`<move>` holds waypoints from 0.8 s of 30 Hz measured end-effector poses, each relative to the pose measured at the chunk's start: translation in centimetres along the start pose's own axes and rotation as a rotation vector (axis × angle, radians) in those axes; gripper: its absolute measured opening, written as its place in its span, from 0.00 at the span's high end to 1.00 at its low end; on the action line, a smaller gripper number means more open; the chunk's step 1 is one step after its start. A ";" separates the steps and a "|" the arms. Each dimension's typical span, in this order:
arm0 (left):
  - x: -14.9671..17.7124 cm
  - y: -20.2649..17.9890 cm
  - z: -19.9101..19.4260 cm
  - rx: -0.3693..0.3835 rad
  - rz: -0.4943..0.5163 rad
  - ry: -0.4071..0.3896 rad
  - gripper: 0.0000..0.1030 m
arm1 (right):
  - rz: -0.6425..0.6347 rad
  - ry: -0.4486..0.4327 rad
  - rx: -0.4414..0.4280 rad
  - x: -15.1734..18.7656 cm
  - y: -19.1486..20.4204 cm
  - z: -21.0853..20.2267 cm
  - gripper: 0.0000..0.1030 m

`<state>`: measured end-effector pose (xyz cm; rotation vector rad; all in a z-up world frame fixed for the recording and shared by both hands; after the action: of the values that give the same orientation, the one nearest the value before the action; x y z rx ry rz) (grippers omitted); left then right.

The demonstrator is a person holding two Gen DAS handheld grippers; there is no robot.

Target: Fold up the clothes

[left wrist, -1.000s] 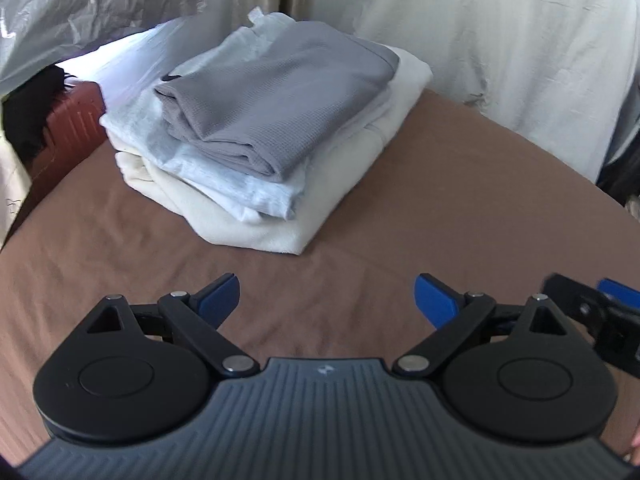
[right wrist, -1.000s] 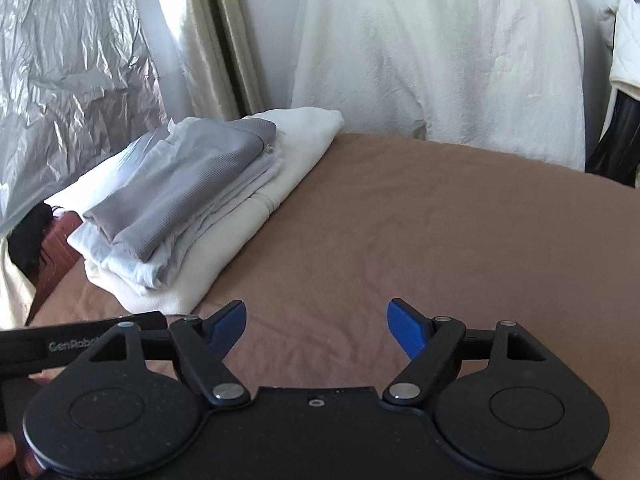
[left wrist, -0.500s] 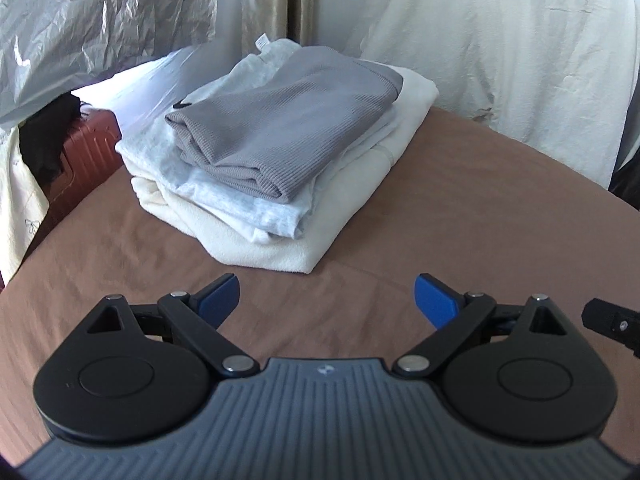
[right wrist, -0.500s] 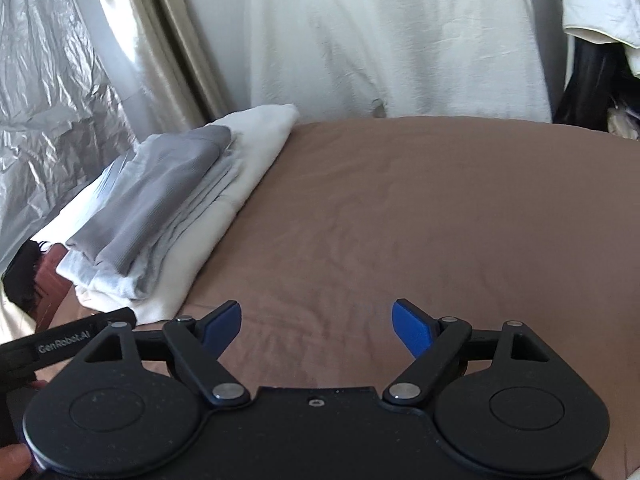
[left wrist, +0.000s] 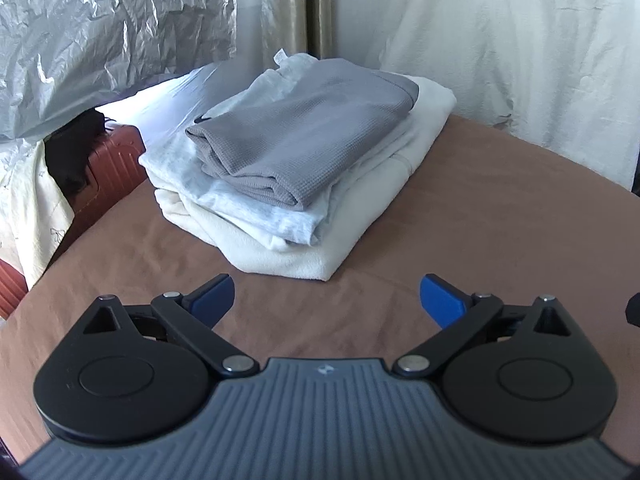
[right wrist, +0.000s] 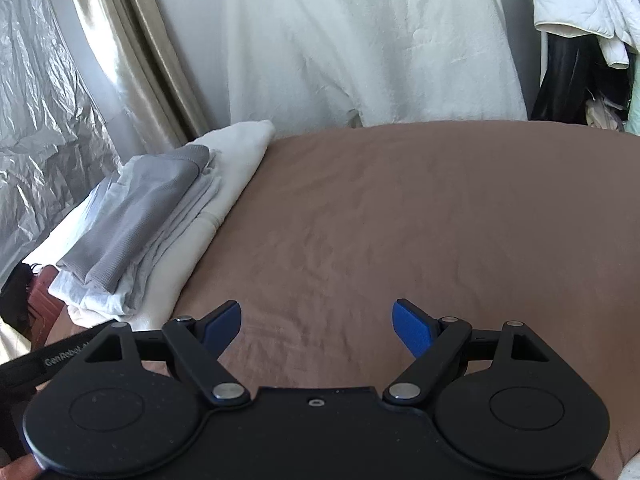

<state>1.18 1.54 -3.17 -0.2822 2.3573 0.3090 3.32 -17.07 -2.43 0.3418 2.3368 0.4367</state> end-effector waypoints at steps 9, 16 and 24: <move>0.3 -0.2 0.5 0.009 0.005 0.020 0.00 | -0.002 0.014 0.014 0.5 0.3 0.5 0.16; 0.4 -0.7 0.9 0.032 0.018 0.017 0.00 | -0.014 0.032 0.016 1.0 0.7 1.0 0.16; 0.2 -0.4 0.6 0.023 0.016 -0.007 0.00 | 0.007 0.054 0.044 1.5 0.3 1.8 0.16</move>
<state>1.58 1.37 -3.78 -0.2511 2.3554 0.2893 3.56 -15.82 -4.48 0.3638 2.4013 0.4031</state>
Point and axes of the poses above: each gripper's, at about its wrist camera, not at the fingertips, and z roughly the way its jaws point, y to its left, x to its underside, the point moved 6 cm from there along z, roughly the way its jaws point, and after that the axes turned 13 degrees about z, right-handed, at the moved point
